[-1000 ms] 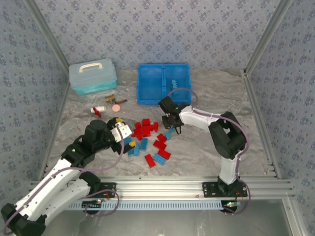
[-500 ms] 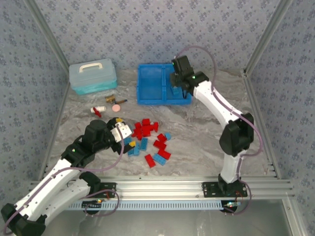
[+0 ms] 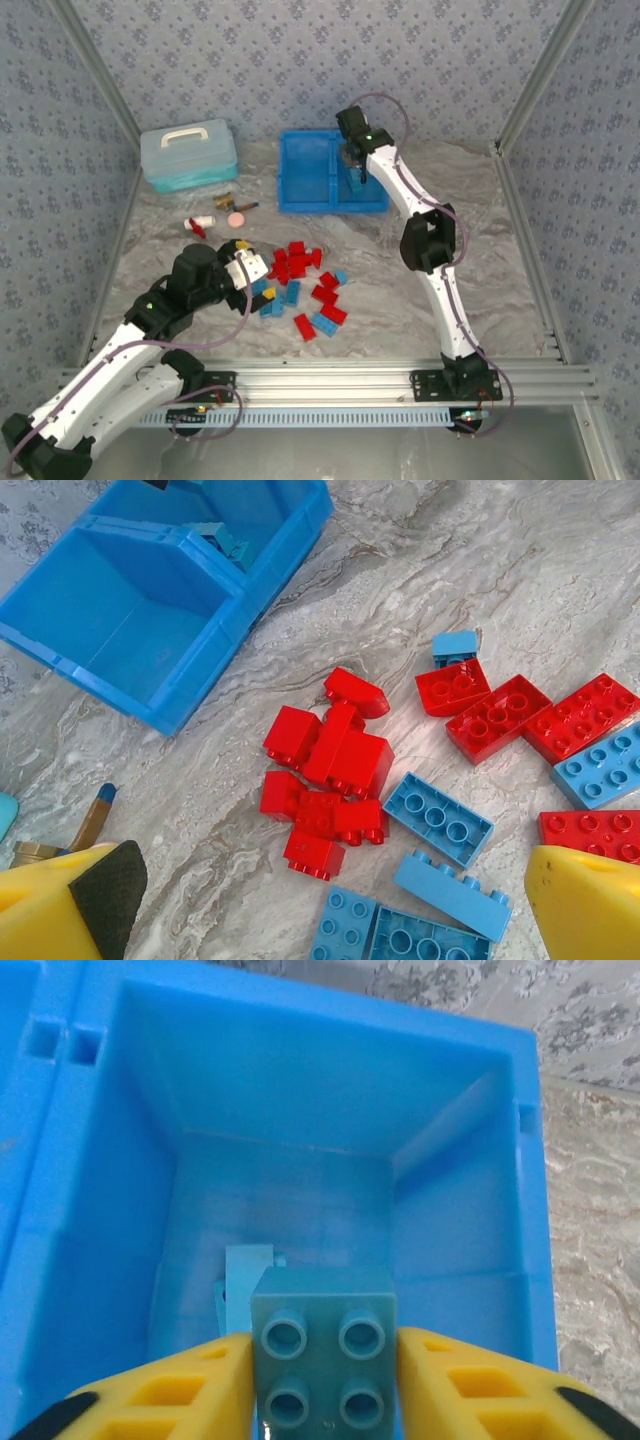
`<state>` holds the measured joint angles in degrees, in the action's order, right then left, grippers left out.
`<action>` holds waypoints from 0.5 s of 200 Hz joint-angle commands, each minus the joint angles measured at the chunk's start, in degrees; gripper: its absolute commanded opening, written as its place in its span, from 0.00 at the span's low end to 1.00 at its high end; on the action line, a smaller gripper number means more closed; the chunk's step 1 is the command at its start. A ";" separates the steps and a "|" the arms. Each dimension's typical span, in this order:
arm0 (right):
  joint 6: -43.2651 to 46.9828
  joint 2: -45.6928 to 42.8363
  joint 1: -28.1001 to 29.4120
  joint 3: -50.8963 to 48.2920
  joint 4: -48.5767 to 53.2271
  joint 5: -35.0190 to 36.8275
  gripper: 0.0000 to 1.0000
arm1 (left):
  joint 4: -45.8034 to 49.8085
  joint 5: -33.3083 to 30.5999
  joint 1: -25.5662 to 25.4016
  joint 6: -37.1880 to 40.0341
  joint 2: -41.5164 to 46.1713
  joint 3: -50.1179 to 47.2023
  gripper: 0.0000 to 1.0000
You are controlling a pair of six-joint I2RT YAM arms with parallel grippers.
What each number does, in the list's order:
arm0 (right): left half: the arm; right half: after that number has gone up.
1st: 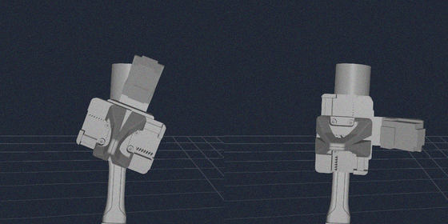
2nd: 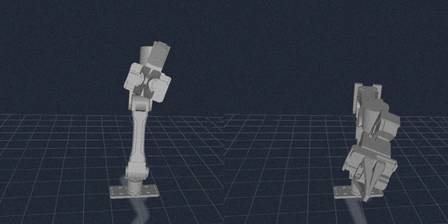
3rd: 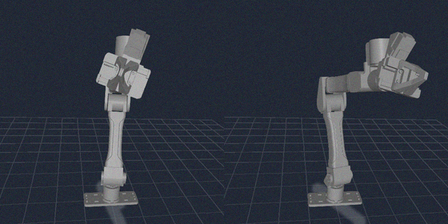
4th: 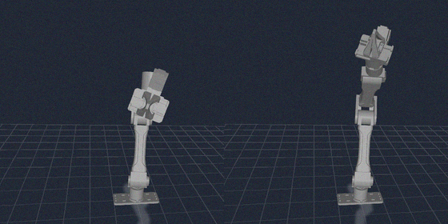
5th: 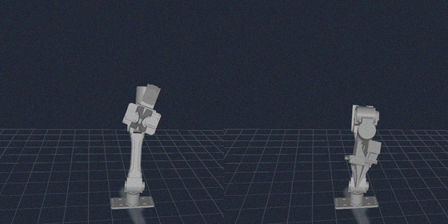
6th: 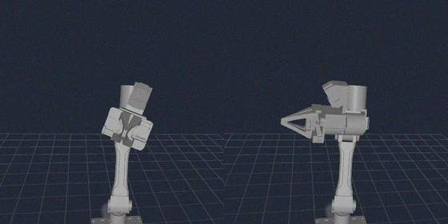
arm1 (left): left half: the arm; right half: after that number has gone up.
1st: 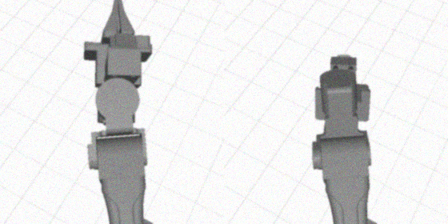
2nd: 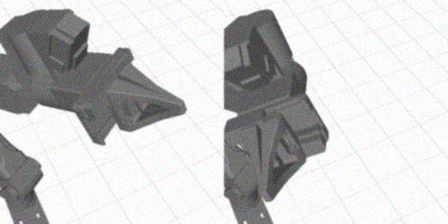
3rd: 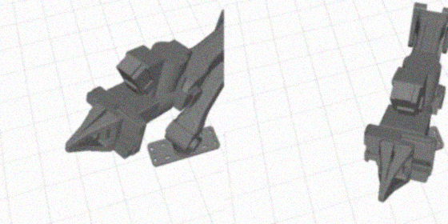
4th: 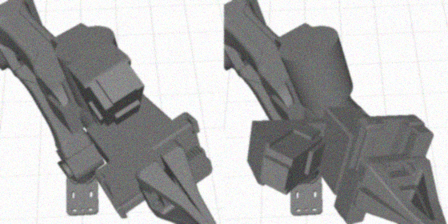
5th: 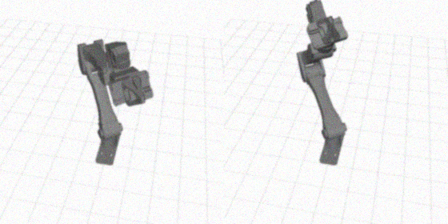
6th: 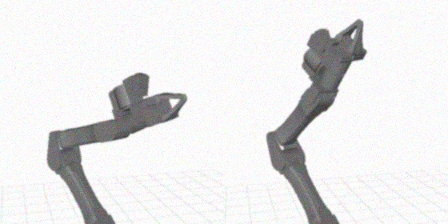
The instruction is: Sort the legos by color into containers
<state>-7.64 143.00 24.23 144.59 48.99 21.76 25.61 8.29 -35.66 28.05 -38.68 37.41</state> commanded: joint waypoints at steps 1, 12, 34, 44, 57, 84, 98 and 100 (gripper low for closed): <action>0.56 -1.15 -0.25 3.33 2.52 1.28 0.45 | 0.46 0.53 -0.29 0.53 0.80 0.88 0.99; 0.81 -1.84 -0.27 3.24 2.82 1.09 0.47 | 0.40 0.44 -0.28 0.52 0.81 0.91 0.99; 1.01 -4.47 -0.18 3.17 3.84 -0.20 0.47 | 0.40 0.11 -0.28 0.56 0.73 0.86 0.99; 0.34 -6.39 -0.11 2.66 4.61 -0.71 0.46 | 0.39 -0.09 -0.29 0.56 0.71 0.86 0.99; -1.35 -10.78 0.09 -0.58 4.91 -2.38 0.45 | 0.39 -0.68 -0.24 0.55 0.71 0.82 0.99; -5.81 -28.27 1.47 -22.90 -2.94 -9.12 0.45 | 0.31 -3.14 -0.27 0.39 0.71 0.74 0.99; -7.19 -39.07 3.07 -37.97 -10.38 -13.75 0.45 | 0.40 -4.85 -0.23 0.29 0.53 0.82 0.99; -7.27 -40.51 3.29 -40.18 -11.39 -14.35 0.46 | 0.41 -4.93 -0.27 0.28 0.53 0.80 0.99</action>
<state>-11.03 120.55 24.93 121.45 47.20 16.08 25.61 6.33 -35.66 28.05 -38.68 37.41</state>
